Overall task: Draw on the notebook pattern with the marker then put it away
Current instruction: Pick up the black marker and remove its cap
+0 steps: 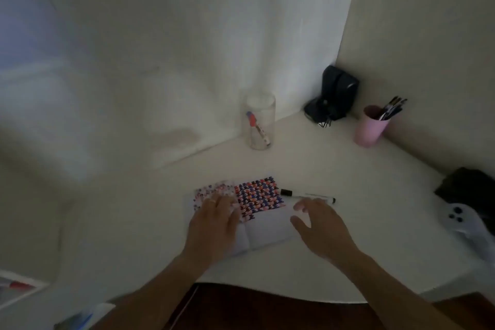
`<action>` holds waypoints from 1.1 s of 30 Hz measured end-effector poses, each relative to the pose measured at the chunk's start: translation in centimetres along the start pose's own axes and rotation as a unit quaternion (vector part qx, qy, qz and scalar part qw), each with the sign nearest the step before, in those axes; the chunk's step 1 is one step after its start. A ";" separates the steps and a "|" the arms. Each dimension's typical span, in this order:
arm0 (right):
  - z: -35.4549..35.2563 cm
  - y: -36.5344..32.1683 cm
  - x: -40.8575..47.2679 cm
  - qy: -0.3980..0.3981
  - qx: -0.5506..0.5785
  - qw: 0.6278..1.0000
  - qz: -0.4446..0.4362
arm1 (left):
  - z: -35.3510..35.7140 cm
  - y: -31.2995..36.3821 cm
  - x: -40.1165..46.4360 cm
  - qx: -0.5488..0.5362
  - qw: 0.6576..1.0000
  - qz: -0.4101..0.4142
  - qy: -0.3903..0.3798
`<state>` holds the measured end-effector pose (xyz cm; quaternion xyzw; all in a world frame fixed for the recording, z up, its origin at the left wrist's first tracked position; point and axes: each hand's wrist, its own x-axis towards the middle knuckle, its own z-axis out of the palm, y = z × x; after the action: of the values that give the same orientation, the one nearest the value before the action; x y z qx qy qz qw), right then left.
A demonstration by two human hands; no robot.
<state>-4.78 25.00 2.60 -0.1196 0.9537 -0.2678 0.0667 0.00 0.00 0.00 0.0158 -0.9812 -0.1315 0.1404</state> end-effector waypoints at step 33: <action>8.9 4.7 -1.1 0.157 -0.105 0.979 -0.082 | 6.8 1.6 -5.6 0.005 0.995 -0.060 0.077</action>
<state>-2.93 24.76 -7.34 -0.1600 0.9622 -0.1857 -0.1186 3.45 3.64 -7.39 0.0857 -0.9655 -0.1330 0.2069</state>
